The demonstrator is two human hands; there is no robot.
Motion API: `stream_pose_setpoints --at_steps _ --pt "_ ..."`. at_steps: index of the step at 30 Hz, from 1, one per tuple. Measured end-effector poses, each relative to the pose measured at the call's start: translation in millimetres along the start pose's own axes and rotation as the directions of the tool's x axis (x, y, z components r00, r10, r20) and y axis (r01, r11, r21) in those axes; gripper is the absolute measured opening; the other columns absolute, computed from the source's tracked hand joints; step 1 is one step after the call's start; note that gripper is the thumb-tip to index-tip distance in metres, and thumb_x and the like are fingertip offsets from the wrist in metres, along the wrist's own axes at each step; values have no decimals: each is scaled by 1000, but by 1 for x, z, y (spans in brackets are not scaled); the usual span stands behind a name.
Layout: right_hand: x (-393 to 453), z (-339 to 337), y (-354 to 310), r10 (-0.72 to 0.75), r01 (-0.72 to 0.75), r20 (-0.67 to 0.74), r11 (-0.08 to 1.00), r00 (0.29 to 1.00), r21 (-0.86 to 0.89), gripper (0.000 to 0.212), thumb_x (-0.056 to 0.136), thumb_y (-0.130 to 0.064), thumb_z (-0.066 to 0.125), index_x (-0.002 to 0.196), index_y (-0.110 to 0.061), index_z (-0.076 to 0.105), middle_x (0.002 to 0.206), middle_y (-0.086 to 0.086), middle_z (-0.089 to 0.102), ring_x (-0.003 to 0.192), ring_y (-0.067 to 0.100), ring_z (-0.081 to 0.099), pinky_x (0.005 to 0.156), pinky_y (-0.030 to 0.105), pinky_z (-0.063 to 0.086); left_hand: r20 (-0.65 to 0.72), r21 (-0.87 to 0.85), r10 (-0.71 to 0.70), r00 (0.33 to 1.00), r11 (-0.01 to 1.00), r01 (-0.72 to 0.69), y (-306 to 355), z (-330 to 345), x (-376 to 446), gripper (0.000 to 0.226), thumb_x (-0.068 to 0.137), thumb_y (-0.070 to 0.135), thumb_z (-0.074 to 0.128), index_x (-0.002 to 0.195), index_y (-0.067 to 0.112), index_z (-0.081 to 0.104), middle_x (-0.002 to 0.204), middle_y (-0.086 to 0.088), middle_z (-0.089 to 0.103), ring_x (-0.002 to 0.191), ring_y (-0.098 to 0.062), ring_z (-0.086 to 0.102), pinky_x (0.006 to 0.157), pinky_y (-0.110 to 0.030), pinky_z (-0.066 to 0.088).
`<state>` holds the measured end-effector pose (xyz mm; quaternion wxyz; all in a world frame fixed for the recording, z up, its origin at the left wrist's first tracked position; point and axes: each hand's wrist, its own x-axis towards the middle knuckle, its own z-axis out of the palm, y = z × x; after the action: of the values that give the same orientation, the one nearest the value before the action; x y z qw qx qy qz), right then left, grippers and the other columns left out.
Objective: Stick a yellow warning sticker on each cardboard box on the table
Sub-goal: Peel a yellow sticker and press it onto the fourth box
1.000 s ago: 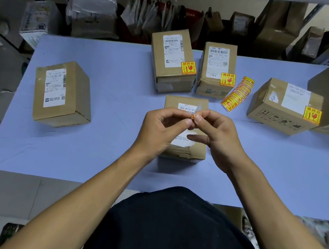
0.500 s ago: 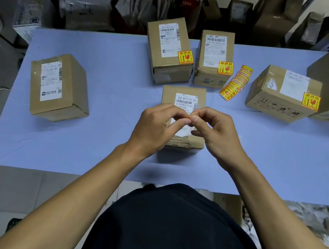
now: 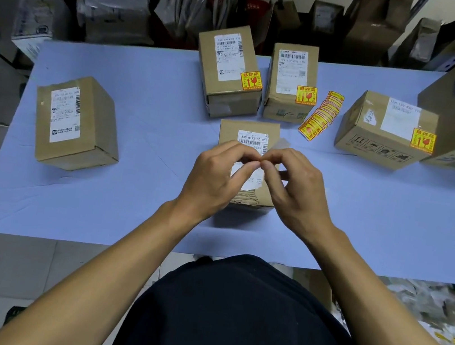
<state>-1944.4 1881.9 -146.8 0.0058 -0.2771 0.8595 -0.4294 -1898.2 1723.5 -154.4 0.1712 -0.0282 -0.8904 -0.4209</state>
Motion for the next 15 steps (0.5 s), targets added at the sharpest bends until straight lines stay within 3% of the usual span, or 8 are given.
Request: stream_pose_setpoints --at_steps 4,10,13,15 --pt "2 1 -1 120 -123 32 984 992 127 9 97 -7 58 98 -3 67 91 4 67 83 17 59 71 20 51 14 30 -1 1000 1000 0 2 0 2 8 91 7 68 96 1 72 89 -8 71 81 -22 66 74 -39 53" --pt "4 4 2 194 -196 30 964 981 180 10 98 -9 57 94 -5 65 84 -1 62 75 9 54 64 11 40 12 -8 -53 999 999 53 3 4 4 8 92 8 65 96 4 72 89 -5 71 83 -20 65 76 -37 52" --pt "4 8 8 227 -231 41 958 973 172 10 97 -12 56 90 -8 62 81 -5 61 73 6 54 62 13 41 48 -128 -223 974 965 228 3 9 4 8 91 14 65 92 13 73 88 2 72 84 -16 66 78 -33 53" --pt "4 11 14 298 -306 74 936 952 174 11 95 -15 54 87 -13 59 79 -8 60 74 7 54 62 21 44 130 -255 -424 897 859 443 1 15 7 9 89 16 65 86 19 73 82 6 73 81 -15 67 76 -31 55"
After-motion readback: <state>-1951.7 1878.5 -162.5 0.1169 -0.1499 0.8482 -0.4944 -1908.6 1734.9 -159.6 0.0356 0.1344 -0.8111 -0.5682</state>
